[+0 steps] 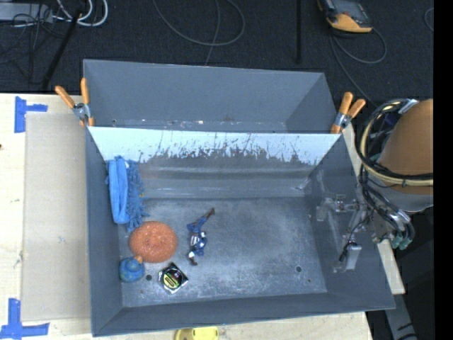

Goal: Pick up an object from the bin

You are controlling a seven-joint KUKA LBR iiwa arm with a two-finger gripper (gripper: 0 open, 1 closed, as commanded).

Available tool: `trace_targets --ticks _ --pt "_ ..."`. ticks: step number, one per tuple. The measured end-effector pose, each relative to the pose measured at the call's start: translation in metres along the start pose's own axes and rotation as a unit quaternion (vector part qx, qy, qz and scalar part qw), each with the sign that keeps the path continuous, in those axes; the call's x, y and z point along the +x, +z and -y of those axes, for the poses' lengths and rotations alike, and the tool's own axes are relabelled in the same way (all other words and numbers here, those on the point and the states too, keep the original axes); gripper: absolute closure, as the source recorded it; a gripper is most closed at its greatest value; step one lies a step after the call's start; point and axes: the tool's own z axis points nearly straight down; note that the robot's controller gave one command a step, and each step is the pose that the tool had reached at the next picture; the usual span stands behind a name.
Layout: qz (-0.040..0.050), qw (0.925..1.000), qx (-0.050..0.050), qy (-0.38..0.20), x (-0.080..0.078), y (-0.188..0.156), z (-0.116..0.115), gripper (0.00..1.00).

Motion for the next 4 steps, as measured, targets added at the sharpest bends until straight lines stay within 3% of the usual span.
trace_targets --ticks 1,3,4 --pt "0.0039 1.0 0.001 -0.002 -0.002 -0.004 -0.001 0.0" --pt "0.0048 0.9996 0.0 -0.029 -0.003 0.081 -0.064 0.0" --pt "0.003 0.9978 0.001 -0.067 -0.004 0.092 -0.117 0.0"
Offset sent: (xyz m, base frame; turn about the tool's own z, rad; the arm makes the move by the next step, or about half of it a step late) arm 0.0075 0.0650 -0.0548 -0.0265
